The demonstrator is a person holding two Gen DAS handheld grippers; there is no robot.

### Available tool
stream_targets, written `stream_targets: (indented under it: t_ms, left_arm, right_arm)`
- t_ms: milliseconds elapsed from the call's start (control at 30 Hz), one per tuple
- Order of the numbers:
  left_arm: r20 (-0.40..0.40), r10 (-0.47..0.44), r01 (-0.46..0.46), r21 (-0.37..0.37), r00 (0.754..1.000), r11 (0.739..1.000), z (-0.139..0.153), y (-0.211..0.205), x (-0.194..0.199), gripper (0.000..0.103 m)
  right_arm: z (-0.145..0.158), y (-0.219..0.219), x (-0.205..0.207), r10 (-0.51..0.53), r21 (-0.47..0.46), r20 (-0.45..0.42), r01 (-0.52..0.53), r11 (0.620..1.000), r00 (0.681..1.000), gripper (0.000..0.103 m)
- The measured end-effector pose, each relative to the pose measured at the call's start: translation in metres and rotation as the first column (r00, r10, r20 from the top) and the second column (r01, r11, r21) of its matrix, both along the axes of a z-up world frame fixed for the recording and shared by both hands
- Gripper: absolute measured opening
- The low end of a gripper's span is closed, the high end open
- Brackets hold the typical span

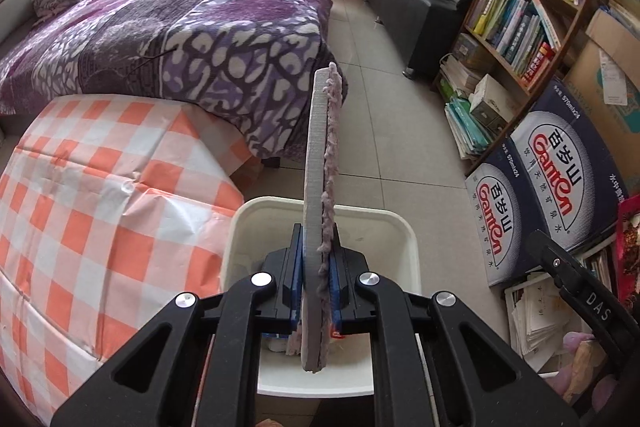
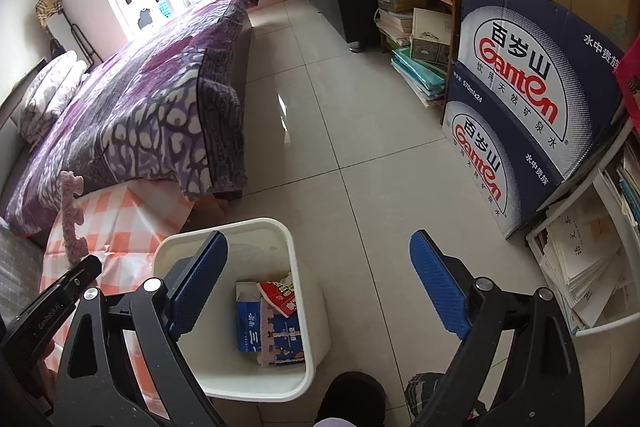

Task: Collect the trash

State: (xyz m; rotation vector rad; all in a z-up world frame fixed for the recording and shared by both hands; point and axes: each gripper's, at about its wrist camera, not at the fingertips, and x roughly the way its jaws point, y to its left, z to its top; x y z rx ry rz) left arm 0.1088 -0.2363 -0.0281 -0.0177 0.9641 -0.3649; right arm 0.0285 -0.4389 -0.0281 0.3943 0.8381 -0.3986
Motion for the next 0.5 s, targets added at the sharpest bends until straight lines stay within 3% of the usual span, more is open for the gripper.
stream_targets:
  t_ms: [33,100,133,267,500]
  left_arm:
    - [-0.001,-0.014,0.014,-0.006,1.0,1.0,0.0,-0.005,-0.001,0.02]
    - [0.012,-0.032,0.032,-0.016,0.999,0.999,0.002,-0.013,-0.005,0.061]
    - [0.032,-0.033,0.033,-0.019,0.999,0.999,0.004,-0.015,-0.007,0.066]
    - [0.075,-0.045,0.046,-0.007,0.996,0.999,0.01,-0.017,-0.011,0.073]
    - [0.196,0.021,-0.024,0.012,0.98,1.0,0.029,0.006,-0.026,0.086]
  right_arm:
    - [0.0,-0.003,-0.001,-0.007,0.007,0.006,0.007,1.0,1.0,0.089]
    - [0.002,-0.008,-0.005,-0.016,0.006,0.016,0.016,1.0,1.0,0.089]
    - [0.002,-0.009,-0.007,-0.02,0.001,0.02,0.02,1.0,1.0,0.089]
    - [0.007,-0.009,-0.011,-0.022,-0.018,0.043,0.023,1.0,0.999,0.092]
    - [0.019,0.01,-0.015,-0.023,-0.098,0.102,0.033,0.995,0.995,0.093]
